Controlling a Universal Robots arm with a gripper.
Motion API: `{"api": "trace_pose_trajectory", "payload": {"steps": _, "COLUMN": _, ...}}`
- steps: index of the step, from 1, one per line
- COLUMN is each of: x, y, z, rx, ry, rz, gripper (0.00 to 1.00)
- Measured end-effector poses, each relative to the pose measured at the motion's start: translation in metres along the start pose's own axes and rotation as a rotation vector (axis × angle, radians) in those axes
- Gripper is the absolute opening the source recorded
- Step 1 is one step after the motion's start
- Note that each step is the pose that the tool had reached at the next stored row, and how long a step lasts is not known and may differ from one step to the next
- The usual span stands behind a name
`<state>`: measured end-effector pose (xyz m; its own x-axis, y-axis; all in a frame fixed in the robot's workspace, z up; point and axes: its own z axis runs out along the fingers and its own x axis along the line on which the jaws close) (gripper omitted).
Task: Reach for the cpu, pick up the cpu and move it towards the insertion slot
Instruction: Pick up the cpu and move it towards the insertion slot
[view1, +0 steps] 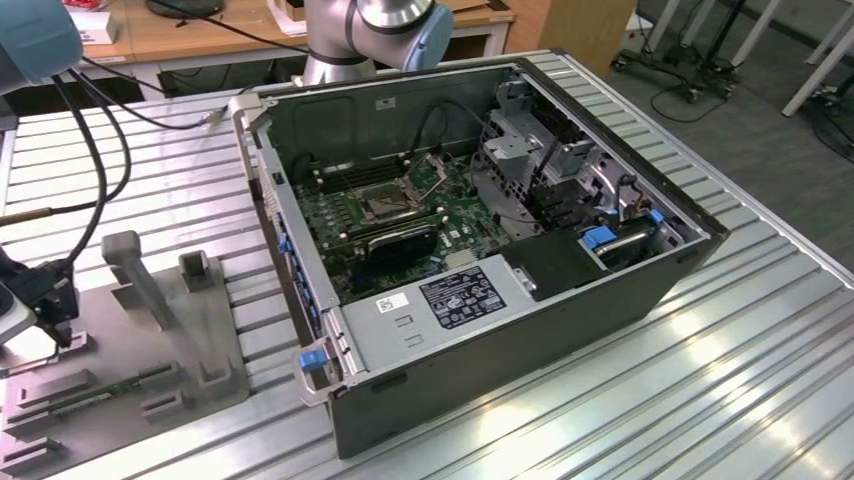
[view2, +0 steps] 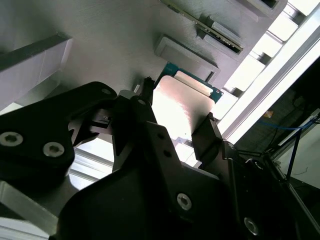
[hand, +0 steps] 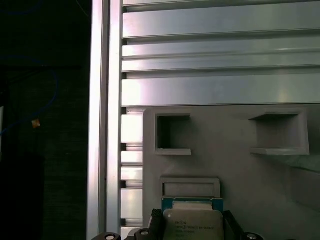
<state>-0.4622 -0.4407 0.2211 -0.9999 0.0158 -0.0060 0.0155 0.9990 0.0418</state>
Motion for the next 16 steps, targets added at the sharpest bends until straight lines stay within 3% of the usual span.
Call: {"api": "trace_pose_trajectory", "payload": {"steps": 16, "x": 0.0, "y": 0.0002, "z": -0.0049, "rx": -0.0021, "ry": -0.0001, "rz": 0.0, "gripper": 0.55}}
